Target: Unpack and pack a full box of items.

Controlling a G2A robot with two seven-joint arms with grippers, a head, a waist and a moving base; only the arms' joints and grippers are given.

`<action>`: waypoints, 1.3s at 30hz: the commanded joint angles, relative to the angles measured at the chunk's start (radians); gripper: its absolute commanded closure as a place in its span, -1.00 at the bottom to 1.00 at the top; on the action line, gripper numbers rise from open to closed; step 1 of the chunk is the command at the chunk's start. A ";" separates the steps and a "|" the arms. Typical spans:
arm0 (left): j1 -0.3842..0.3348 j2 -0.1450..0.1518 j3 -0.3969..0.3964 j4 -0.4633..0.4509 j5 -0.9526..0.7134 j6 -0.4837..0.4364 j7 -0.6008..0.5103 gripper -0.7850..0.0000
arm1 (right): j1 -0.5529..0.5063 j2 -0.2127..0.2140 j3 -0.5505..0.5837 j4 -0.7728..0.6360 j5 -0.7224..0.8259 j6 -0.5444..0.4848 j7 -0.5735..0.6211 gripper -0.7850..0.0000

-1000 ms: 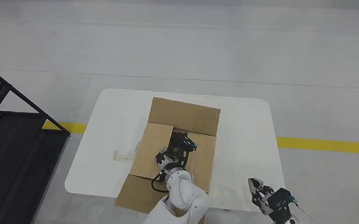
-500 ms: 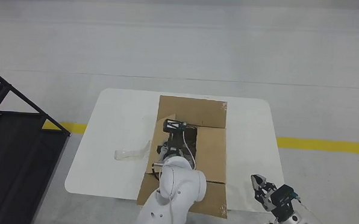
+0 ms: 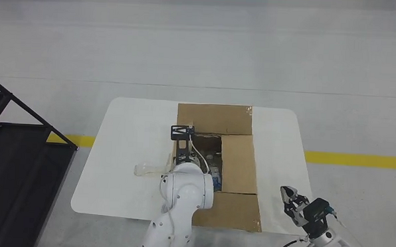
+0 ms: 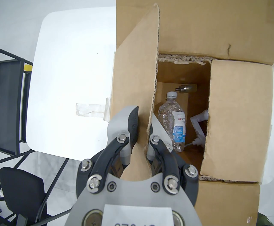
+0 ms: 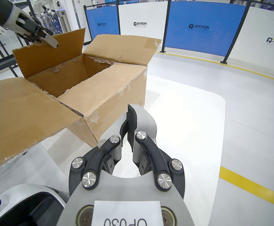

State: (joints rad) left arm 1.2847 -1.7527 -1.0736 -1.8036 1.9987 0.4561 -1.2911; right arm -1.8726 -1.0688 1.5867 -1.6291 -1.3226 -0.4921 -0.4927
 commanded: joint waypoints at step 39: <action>0.003 -0.004 -0.082 -0.046 -0.005 -0.084 0.023 -1.00 | 0.457 -0.020 -0.259 0.133 -0.044 -0.165 0.295 1.00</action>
State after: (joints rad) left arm 1.2876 -1.7560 -1.1544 -1.8472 1.9927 0.3740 -1.2657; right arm -1.4158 -1.0891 1.3274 -1.4969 -1.3664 -0.6559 -0.1987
